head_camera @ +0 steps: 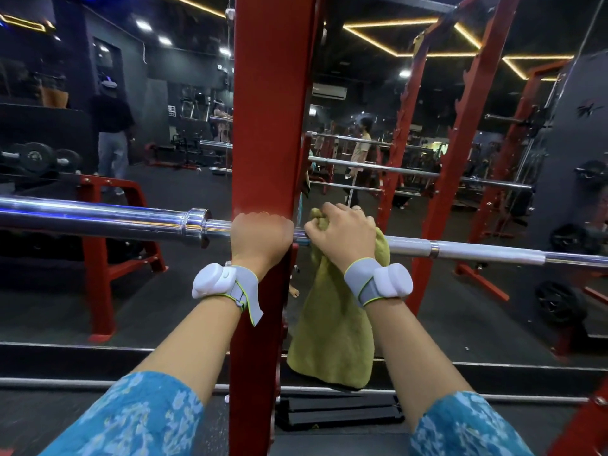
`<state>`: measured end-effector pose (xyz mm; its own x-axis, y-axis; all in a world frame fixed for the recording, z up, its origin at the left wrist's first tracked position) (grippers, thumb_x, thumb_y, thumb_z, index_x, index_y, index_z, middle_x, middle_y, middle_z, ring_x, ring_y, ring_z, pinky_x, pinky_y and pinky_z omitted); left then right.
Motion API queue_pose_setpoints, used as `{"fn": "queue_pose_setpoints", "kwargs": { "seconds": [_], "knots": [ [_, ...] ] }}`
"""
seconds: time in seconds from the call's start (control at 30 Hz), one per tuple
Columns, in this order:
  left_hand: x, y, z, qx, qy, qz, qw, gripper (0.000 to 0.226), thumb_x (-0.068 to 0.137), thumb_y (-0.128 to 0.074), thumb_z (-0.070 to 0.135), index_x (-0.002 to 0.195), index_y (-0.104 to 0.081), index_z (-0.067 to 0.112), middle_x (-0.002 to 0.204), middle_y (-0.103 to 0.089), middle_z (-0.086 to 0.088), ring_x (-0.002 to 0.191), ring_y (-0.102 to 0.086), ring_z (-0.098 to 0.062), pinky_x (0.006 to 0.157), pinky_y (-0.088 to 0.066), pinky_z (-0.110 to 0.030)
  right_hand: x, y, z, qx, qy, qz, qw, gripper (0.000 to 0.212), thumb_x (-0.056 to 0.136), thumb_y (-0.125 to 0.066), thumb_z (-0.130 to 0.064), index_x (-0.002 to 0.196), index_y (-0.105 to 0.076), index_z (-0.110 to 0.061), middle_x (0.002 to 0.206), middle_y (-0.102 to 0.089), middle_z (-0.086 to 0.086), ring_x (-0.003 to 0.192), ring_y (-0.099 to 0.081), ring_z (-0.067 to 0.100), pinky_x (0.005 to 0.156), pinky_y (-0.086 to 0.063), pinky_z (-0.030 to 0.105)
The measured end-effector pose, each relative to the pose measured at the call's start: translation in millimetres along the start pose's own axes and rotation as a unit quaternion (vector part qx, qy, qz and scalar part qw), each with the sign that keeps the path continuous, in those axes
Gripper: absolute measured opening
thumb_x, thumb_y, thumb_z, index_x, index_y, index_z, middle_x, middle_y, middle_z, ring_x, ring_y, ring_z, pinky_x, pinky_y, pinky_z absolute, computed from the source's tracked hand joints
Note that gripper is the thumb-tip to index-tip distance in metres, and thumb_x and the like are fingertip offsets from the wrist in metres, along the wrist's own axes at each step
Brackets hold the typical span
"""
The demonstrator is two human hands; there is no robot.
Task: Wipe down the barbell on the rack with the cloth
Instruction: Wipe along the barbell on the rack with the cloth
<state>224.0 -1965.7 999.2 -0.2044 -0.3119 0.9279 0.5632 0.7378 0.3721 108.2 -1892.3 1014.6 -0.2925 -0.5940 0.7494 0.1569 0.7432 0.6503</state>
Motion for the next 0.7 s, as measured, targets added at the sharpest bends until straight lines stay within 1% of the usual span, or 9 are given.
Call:
{"fn": "queue_pose_setpoints", "kwargs": {
  "seconds": [0.07,0.17,0.23,0.3,0.43,0.53,0.6,0.67,0.7],
  "knots": [
    [-0.7,0.1,-0.2,-0.007,-0.002,-0.004,1.000,0.046,0.077,-0.036,0.023,0.039,-0.057,0.009,0.038,-0.050,-0.008,0.032,-0.046,-0.026,0.046,-0.031,-0.022,0.2,2.8,16.6,0.008,-0.030,-0.001,1.000,0.035,0.079,-0.041,-0.042,0.088,-0.064,-0.017,0.090,-0.066,0.002,0.097,-0.053,0.031,0.072,-0.031,0.035],
    [0.0,3.0,-0.6,-0.010,0.003,0.009,1.000,0.045,0.076,-0.036,0.022,0.038,-0.056,0.009,0.038,-0.050,-0.008,0.032,-0.046,-0.026,0.045,-0.031,-0.022,1.7,10.2,49.3,0.004,-0.103,-0.011,0.995,0.026,0.081,-0.051,-0.039,0.083,-0.063,-0.016,0.092,-0.066,0.005,0.100,-0.052,0.032,0.079,-0.036,0.037],
    [1.3,3.6,0.0,-0.012,0.007,0.007,1.000,0.044,0.075,-0.036,0.021,0.037,-0.055,0.009,0.037,-0.049,-0.009,0.031,-0.046,-0.026,0.045,-0.032,-0.021,3.8,13.0,59.1,0.006,-0.142,-0.019,0.990,0.025,0.081,-0.053,-0.036,0.083,-0.063,-0.014,0.092,-0.066,0.008,0.101,-0.052,0.033,0.080,-0.035,0.037],
    [1.0,3.2,1.4,-0.012,0.012,0.004,1.000,0.043,0.074,-0.036,0.021,0.037,-0.055,0.009,0.037,-0.049,-0.009,0.031,-0.046,-0.025,0.045,-0.033,-0.021,3.6,13.7,56.8,0.007,-0.152,-0.019,0.988,0.025,0.082,-0.052,-0.036,0.084,-0.064,-0.013,0.091,-0.066,0.010,0.100,-0.052,0.033,0.080,-0.035,0.037],
    [1.3,0.4,0.5,-0.004,0.016,0.002,1.000,0.043,0.073,-0.036,0.022,0.037,-0.055,0.009,0.037,-0.050,-0.009,0.031,-0.047,-0.025,0.045,-0.032,-0.021,2.9,6.3,28.2,0.002,-0.107,-0.016,0.994,0.029,0.083,-0.048,-0.039,0.087,-0.064,-0.015,0.094,-0.067,0.007,0.100,-0.053,0.031,0.080,-0.035,0.036],
    [1.6,0.7,0.4,-0.003,0.015,0.002,1.000,0.044,0.074,-0.036,0.023,0.038,-0.058,0.008,0.038,-0.051,-0.010,0.032,-0.048,-0.026,0.045,-0.033,-0.021,2.1,1.1,-1.4,-0.013,-0.060,-0.018,0.998,0.040,0.078,-0.037,-0.043,0.090,-0.064,-0.017,0.095,-0.066,0.003,0.100,-0.052,0.029,0.079,-0.034,0.036],
    [1.0,0.9,-0.4,-0.001,0.013,0.005,1.000,0.044,0.074,-0.037,0.022,0.039,-0.058,0.008,0.038,-0.051,-0.010,0.032,-0.048,-0.026,0.045,-0.033,-0.021,-0.6,0.6,-6.2,-0.005,-0.039,-0.014,0.999,0.044,0.073,-0.033,-0.044,0.089,-0.063,-0.016,0.092,-0.065,0.002,0.099,-0.053,0.030,0.077,-0.035,0.037],
    [0.7,1.0,-0.8,-0.006,0.012,0.000,1.000,0.044,0.075,-0.037,0.023,0.039,-0.058,0.008,0.038,-0.051,-0.010,0.032,-0.048,-0.026,0.045,-0.033,-0.022,-1.1,2.2,1.1,0.010,-0.029,-0.021,0.999,0.043,0.074,-0.034,-0.045,0.088,-0.062,-0.016,0.091,-0.065,0.001,0.099,-0.052,0.030,0.077,-0.036,0.037],
    [0.6,0.4,-1.2,-0.010,0.009,-0.002,1.000,0.045,0.075,-0.036,0.023,0.039,-0.058,0.008,0.038,-0.051,-0.009,0.032,-0.048,-0.026,0.045,-0.033,-0.022,-0.7,2.4,6.8,0.014,-0.032,-0.029,0.999,0.039,0.077,-0.038,-0.045,0.089,-0.062,-0.016,0.093,-0.065,0.001,0.099,-0.052,0.029,0.078,-0.037,0.037]
  ]
}}
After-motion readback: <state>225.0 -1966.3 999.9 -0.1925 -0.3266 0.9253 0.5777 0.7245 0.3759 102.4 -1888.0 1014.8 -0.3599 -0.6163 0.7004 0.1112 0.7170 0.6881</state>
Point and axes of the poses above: each hand's wrist, its own x-axis towards the middle knuckle, its own y-axis out of the back of the hand, z = x × y, the point moved 6 cm from there along x, towards the middle knuckle
